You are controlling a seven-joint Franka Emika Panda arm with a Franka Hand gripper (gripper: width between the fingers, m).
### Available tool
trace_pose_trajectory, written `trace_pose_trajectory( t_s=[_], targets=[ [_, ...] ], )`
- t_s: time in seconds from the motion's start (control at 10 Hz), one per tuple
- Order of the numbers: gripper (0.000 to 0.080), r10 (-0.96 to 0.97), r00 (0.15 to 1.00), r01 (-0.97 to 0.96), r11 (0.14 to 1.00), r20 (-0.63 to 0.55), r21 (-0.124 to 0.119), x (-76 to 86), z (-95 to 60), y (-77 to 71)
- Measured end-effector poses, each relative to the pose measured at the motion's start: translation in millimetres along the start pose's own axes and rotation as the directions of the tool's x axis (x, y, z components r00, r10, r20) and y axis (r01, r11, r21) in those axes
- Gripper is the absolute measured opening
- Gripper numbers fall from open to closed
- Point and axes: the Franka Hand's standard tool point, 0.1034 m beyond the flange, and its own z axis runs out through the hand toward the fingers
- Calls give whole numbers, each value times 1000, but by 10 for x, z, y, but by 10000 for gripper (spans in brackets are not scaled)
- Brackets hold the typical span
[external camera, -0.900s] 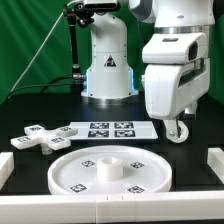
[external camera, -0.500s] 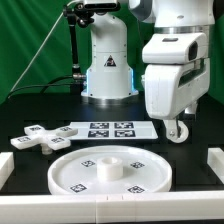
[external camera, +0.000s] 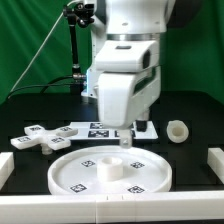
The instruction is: Assemble round table
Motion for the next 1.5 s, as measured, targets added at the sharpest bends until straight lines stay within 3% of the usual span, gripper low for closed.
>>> trace_pose_trajectory(
  t_s=[0.4,0.7,1.2,1.5],
  targets=[
    [649,0,1000,0,1000,4,23,-177,212,60],
    [649,-4,1000,4,1000,-1,18,-209,263,178],
    [649,3,1000,-3,999,4,42,-250,447,156],
    [632,4,1000,-4,999,5,45,-253,461,151]
  ],
)
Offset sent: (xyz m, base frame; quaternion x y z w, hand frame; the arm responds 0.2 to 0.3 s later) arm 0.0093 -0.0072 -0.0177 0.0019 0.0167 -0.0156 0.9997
